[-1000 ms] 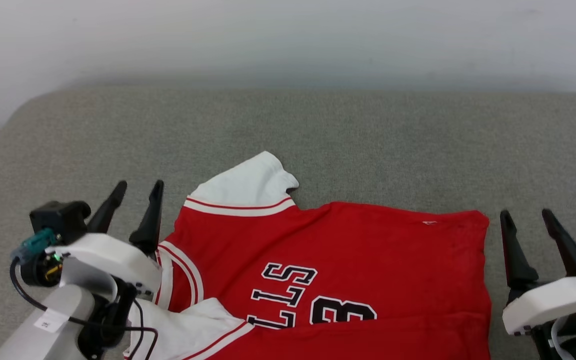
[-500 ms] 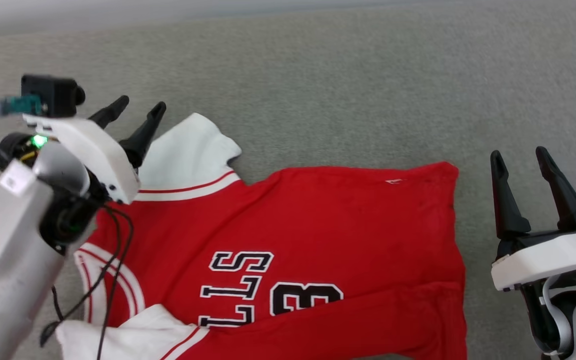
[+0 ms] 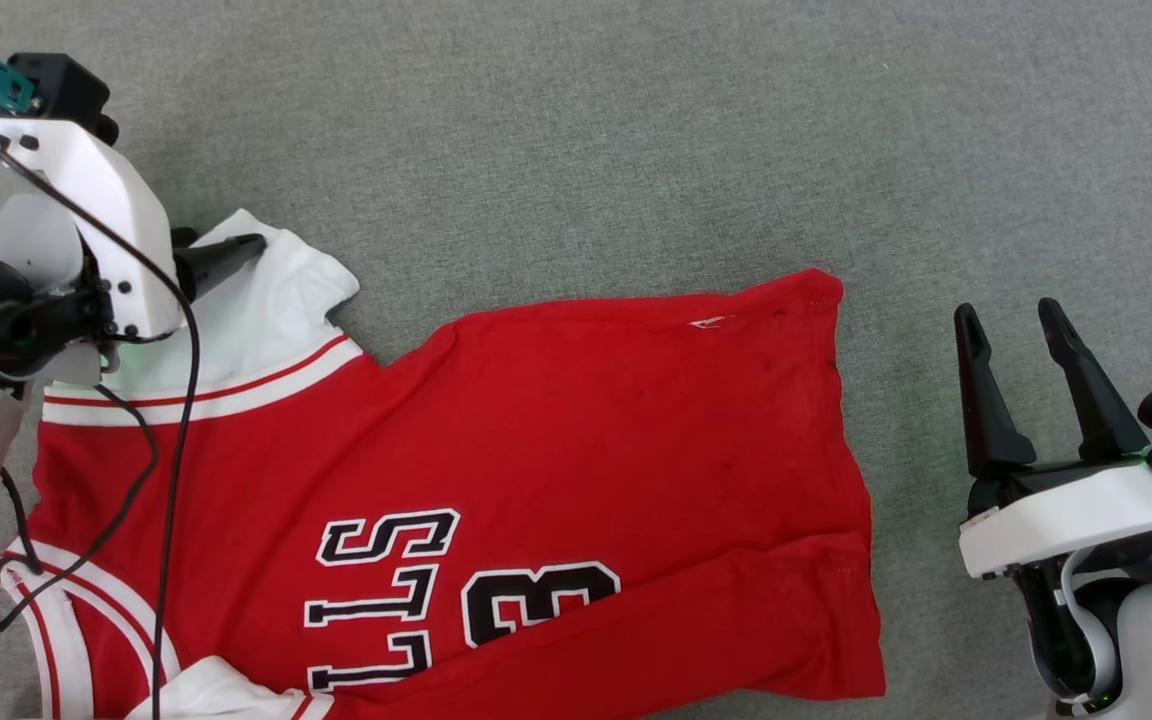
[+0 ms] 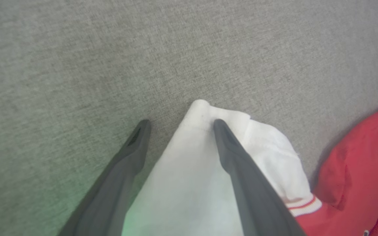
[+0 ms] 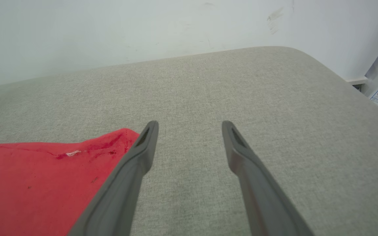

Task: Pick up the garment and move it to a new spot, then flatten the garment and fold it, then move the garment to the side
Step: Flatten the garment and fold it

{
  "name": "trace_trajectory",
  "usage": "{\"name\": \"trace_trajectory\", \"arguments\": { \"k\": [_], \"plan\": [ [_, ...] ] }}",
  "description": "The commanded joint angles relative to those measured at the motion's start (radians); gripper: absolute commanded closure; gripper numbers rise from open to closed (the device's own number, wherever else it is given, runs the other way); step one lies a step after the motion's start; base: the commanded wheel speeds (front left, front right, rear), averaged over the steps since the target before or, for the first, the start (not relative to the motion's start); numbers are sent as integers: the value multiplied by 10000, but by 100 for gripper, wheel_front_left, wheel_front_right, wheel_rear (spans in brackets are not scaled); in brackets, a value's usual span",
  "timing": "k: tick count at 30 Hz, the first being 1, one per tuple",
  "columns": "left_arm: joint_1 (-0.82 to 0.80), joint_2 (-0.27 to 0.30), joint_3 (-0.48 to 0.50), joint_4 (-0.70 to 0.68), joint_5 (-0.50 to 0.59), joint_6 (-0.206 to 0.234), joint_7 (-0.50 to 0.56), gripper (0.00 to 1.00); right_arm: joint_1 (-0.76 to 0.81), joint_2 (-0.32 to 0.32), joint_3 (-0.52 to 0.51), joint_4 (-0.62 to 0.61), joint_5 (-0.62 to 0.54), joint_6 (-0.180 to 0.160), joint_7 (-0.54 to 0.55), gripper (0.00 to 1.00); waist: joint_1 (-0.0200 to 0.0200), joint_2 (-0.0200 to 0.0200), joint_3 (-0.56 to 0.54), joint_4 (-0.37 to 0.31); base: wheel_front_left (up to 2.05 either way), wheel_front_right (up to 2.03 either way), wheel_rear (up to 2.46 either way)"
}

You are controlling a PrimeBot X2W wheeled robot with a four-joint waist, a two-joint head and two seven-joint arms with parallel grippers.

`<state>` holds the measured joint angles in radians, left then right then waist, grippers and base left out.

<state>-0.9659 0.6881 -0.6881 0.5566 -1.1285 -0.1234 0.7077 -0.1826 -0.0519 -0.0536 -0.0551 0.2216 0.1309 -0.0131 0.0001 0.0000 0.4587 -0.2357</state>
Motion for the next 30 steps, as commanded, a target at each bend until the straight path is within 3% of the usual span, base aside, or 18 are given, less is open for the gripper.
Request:
{"name": "trace_trajectory", "arguments": {
  "k": [1, 2, 3, 4, 10, 15, 25, 30],
  "plan": [
    [445, -251, -398, 327, -136, -36, 581, 0, -148, 27, -1, 60, 131, -4, -57, 0, -1, 0, 83, -76, 0, 0, 0],
    [544, -340, -523, 437, -211, -30, 892, 53, -157, 27, -14, 78, 133, -4, -71, 0, -1, 0, 100, -83, 0, 0, 0],
    [632, -429, -628, 522, -249, -11, 1121, 65, -153, 27, -32, 113, 163, -4, -29, 0, -1, 0, 112, -83, 0, 0, 0],
    [685, -498, -712, 582, -245, -13, 1230, 99, -162, 26, -26, 128, 187, -4, 3, 0, -1, 0, 122, -78, 0, 0, 0],
    [597, -806, -806, 829, -76, -53, 724, 100, -364, 26, 228, 339, 481, -4, 727, 0, -1, 0, -6, 82, 0, 0, 0],
    [90, -817, -570, 834, 196, -58, -445, 100, -1018, 20, 479, 1036, 503, -4, 2500, 0, -1, 0, -375, 391, 0, 0, 0],
    [-375, -980, -414, 650, 495, -73, -1929, 100, -2675, -1300, 1216, 2535, 898, -4, 6117, 0, -1, 0, -897, 1453, 0, 0, 0],
    [-310, -1095, -468, 507, 452, -76, -2125, 100, -3222, -1684, 1542, 3202, 1040, -4, 7110, 0, -1, 0, -866, 1768, 0, 0, 0]
  ]
}}
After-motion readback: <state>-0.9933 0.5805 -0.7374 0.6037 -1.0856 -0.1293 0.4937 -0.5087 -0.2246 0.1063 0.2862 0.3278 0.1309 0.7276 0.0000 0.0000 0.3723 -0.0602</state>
